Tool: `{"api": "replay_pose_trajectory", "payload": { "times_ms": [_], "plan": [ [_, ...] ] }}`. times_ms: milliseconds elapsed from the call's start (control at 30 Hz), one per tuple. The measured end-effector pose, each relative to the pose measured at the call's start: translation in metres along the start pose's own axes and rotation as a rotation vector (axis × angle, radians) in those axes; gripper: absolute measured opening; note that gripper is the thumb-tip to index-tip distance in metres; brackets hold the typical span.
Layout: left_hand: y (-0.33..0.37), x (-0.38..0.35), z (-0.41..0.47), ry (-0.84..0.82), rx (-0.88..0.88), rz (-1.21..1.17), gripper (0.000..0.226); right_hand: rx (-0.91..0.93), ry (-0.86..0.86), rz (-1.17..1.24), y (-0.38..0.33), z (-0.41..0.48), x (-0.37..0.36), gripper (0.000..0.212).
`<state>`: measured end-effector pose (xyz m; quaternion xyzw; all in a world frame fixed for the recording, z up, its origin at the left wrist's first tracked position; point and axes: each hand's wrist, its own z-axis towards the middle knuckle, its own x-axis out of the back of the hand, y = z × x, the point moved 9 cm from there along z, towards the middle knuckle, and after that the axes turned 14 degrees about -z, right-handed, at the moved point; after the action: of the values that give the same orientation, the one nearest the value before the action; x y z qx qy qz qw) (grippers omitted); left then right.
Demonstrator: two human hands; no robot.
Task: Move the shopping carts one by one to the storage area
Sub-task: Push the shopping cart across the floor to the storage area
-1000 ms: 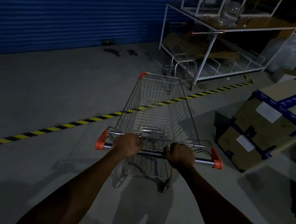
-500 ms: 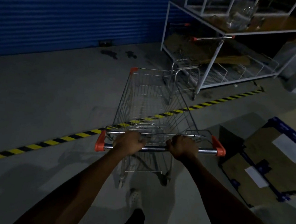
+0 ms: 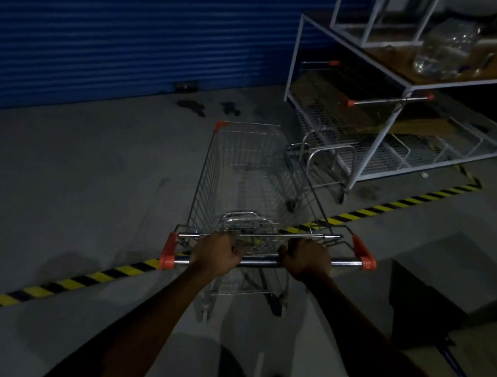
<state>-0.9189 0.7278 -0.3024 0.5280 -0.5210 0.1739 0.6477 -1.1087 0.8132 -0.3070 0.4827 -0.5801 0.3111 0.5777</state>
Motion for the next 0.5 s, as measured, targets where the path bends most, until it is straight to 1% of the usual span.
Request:
{"api": "replay_pose_trajectory", "payload": {
  "times_ms": [133,233,367,400,500],
  "plan": [
    [0.001,0.004,0.077,0.026,0.036,-0.024,0.037,0.025,0.058,0.022,0.011,0.082,0.010,0.058],
    [0.008,0.009,0.136,0.067,0.051,-0.032,0.031,0.047,0.092,0.020,0.023,0.145,0.017,0.055],
    [0.020,0.011,0.204,0.108,0.087,-0.030,0.035,0.083,0.060,0.068,0.044,0.224,0.025,0.050],
    [0.022,0.010,0.221,0.113,0.098,-0.037,0.036,0.091,0.066,0.075,0.051,0.240,0.027,0.052],
    [0.031,0.004,0.268,0.118,0.130,-0.037,0.038,0.113,0.103,0.084,0.070,0.287,0.035,0.081]
  ]
}}
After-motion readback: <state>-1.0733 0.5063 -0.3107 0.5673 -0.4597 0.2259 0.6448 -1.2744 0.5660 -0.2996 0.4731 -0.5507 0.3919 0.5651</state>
